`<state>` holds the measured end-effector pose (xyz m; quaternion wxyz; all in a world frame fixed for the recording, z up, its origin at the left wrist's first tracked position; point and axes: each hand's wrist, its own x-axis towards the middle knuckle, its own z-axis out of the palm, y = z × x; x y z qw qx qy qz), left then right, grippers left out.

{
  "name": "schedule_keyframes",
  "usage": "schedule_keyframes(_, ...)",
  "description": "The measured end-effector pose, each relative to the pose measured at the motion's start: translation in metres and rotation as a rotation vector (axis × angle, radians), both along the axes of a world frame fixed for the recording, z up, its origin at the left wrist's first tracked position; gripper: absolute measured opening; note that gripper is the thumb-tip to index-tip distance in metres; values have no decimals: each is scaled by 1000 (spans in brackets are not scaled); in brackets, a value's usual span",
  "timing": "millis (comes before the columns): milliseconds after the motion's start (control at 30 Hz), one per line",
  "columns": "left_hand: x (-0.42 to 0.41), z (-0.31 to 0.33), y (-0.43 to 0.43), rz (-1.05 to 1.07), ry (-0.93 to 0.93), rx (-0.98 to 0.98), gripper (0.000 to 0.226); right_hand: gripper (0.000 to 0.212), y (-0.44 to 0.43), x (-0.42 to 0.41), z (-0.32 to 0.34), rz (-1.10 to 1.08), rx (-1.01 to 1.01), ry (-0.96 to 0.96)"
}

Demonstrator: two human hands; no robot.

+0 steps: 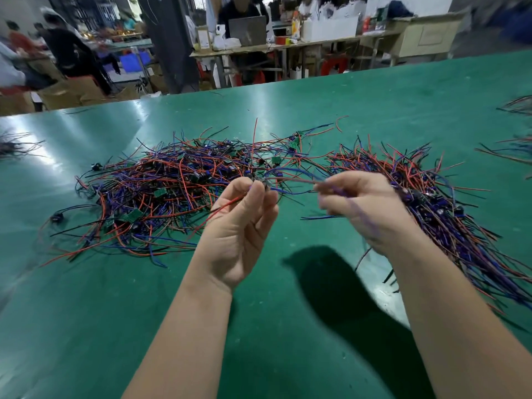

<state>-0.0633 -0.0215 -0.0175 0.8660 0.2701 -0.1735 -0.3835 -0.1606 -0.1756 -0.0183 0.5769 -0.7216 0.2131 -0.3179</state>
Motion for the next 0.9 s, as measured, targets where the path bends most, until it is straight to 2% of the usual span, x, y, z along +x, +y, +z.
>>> schedule_keyframes(67,-5,0,-5,69,-6,34,42,25,12,3,-1,189,57,11)
schedule_keyframes(167,-15,-4,-13,162,-141,121,32,16,27,8,0,350,188,-180)
schedule_keyframes(400,-22,-14,-19,258,-602,247,29,11,30,9,7,296,568,-318)
schedule_keyframes(467,-21,-13,-19,232,-640,238,27,12,27,8,10,301,628,-309)
schedule_keyframes(533,-19,-13,-18,200,-585,247,27,11,23,6,12,308,659,-297)
schedule_keyframes(633,-21,-7,-16,86,-428,262,13,10,19,3,12,319,607,-277)
schedule_keyframes(733,-23,-9,-18,126,-423,367,35,19,17,3,6,351,499,-231)
schedule_keyframes(800,-23,-10,-17,134,-435,414,36,25,15,3,3,353,428,-187)
schedule_keyframes(900,-20,-9,-14,94,-461,453,37,20,12,1,3,331,306,-161)
